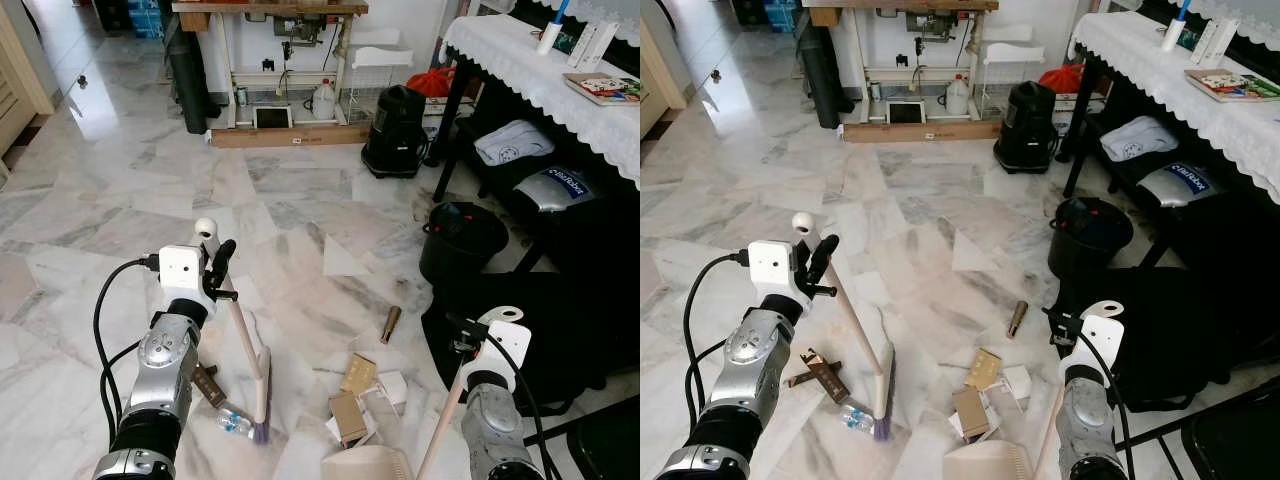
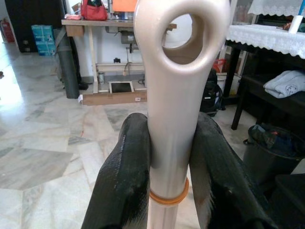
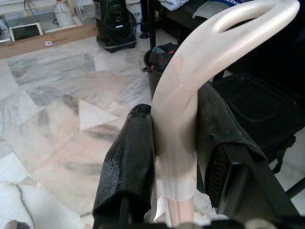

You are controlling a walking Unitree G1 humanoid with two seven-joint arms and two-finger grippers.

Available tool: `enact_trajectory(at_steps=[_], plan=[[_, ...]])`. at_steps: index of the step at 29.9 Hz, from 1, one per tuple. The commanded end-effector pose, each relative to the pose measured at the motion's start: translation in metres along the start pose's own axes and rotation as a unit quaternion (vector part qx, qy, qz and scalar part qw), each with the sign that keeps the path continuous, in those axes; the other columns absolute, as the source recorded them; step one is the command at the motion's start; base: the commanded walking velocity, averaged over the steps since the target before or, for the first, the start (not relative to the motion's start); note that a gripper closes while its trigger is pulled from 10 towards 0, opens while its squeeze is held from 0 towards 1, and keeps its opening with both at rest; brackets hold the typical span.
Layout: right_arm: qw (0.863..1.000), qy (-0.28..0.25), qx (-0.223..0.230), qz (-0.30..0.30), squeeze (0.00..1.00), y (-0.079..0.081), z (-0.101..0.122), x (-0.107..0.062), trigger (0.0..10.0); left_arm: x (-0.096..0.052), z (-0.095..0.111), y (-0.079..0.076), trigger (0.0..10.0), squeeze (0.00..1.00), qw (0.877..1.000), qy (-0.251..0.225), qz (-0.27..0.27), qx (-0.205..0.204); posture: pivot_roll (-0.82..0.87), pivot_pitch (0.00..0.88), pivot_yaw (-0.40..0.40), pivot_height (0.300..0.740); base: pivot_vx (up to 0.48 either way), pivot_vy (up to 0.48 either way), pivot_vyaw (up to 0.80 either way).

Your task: Sweep floor

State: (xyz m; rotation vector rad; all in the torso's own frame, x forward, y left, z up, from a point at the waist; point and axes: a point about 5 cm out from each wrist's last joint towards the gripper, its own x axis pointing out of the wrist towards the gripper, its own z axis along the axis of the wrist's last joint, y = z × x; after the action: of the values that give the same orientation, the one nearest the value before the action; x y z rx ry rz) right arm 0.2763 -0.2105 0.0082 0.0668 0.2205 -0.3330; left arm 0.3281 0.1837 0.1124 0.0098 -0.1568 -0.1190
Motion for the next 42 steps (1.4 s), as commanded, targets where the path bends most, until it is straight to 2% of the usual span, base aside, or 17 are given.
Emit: enact_trajectory(at_steps=[1, 14, 17, 42], plan=[[0.999, 0.035, 0.001, 0.008, 0.00, 0.0034, -0.0139, -0.0062, 10.0, 0.0046, 0.0106, -0.0011, 10.0, 0.00, 1.000, -0.021, -0.002, 0.001, -0.06, 0.000, -0.018, 0.740, 0.000, 0.307, 0.00], [0.999, 0.041, 0.014, 0.006, 0.00, 0.0033, -0.0152, -0.0063, 10.0, 0.0049, 0.0102, -0.0034, 10.0, 0.00, 1.000, -0.018, -0.005, -0.004, -0.05, 0.000, -0.020, 0.740, 0.000, 0.305, -0.05], [0.999, 0.042, 0.011, 0.009, 0.00, 0.0035, -0.0152, -0.0061, 10.0, 0.0051, 0.0105, -0.0036, 10.0, 0.00, 1.000, -0.018, -0.005, -0.004, -0.05, 0.000, -0.020, 0.740, 0.000, 0.310, -0.73], [0.999, 0.040, 0.004, 0.012, 0.00, 0.0053, -0.0157, -0.0071, 10.0, 0.0061, 0.0101, -0.0070, 10.0, 0.00, 1.000, -0.016, -0.012, -0.009, -0.05, 0.000, -0.017, 0.740, 0.000, 0.311, 0.00]])
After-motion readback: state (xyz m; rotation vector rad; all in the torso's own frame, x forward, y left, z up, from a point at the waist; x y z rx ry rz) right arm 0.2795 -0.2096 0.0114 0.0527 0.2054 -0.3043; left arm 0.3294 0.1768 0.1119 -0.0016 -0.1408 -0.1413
